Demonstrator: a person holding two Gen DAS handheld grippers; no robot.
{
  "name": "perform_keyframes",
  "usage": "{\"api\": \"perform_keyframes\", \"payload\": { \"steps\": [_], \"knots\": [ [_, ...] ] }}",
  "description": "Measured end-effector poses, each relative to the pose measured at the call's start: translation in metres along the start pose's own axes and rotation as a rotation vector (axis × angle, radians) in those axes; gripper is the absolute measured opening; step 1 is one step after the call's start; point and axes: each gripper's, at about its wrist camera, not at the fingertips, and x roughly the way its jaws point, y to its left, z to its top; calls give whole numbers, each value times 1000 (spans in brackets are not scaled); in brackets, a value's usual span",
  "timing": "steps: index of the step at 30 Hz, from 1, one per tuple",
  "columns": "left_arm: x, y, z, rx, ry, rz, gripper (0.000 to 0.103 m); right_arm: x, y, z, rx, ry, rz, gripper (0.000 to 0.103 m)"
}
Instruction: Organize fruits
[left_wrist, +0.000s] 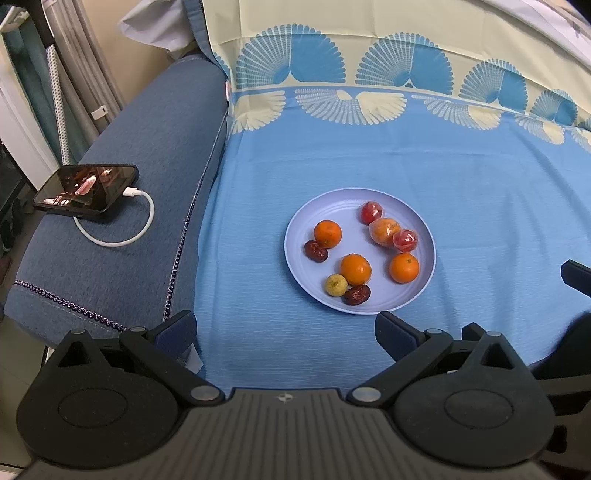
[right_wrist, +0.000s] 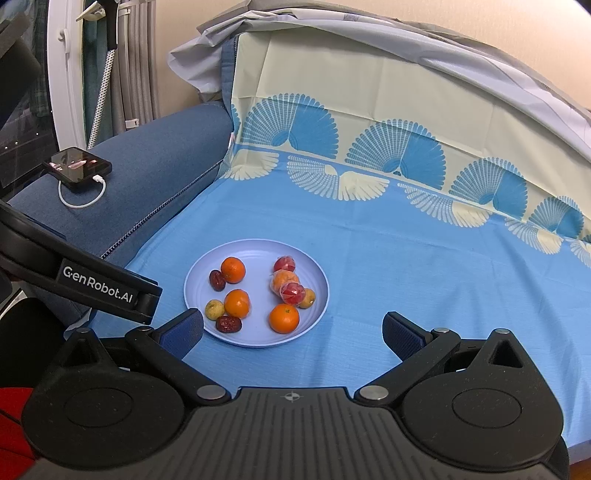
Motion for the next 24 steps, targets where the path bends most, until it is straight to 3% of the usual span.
{"api": "perform_keyframes", "payload": {
  "steps": [24],
  "knots": [
    [2,-2,-1,13,6,13,103,2,-1,-2,0,3,2,102]
  ]
}}
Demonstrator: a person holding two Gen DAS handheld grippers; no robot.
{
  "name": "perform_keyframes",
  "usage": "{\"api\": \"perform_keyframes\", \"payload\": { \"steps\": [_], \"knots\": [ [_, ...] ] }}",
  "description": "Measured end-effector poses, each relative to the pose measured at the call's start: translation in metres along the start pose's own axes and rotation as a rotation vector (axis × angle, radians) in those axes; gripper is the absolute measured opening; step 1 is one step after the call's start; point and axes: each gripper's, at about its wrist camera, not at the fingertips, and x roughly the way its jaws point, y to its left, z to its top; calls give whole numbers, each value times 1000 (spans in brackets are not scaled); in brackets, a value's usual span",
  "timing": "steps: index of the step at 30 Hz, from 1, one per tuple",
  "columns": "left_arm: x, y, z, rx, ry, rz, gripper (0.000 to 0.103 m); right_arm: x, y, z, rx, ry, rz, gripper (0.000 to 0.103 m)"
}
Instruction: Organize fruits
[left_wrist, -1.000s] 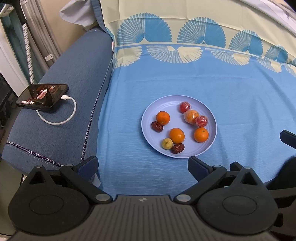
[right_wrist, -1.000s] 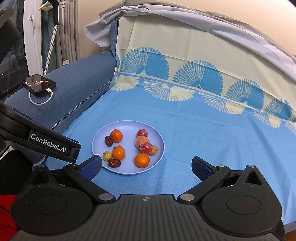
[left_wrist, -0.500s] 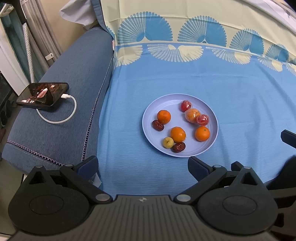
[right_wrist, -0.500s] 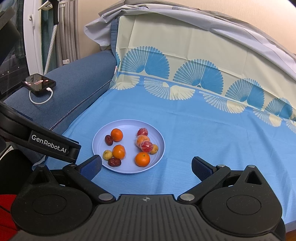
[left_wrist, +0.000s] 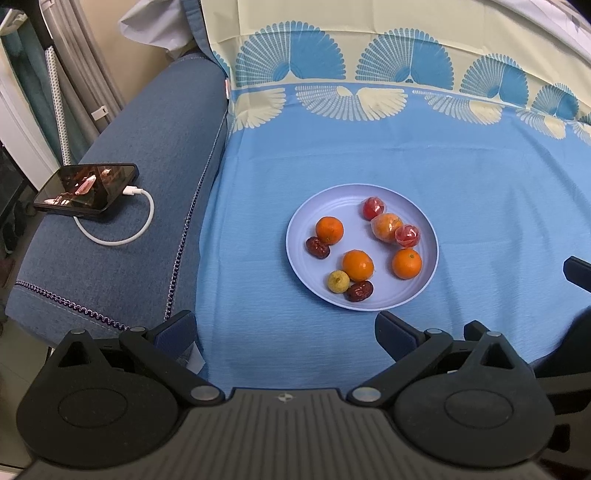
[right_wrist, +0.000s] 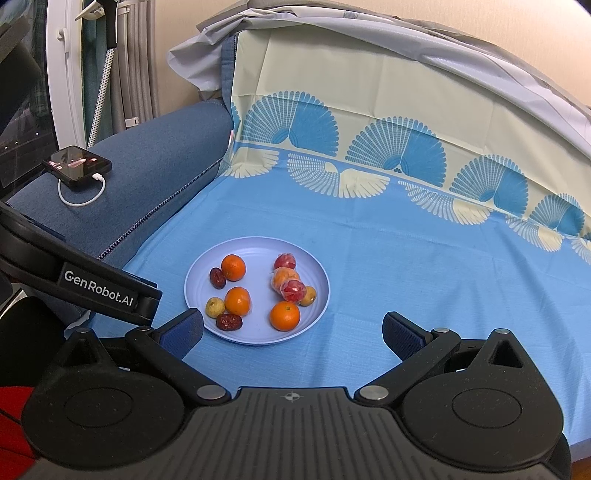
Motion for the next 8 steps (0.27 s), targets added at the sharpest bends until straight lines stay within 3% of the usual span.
{"api": "perform_keyframes", "payload": {
  "steps": [8],
  "knots": [
    [4,0,-1,-1,14,7,103,2,1,-2,2,2,0,102]
  ]
}}
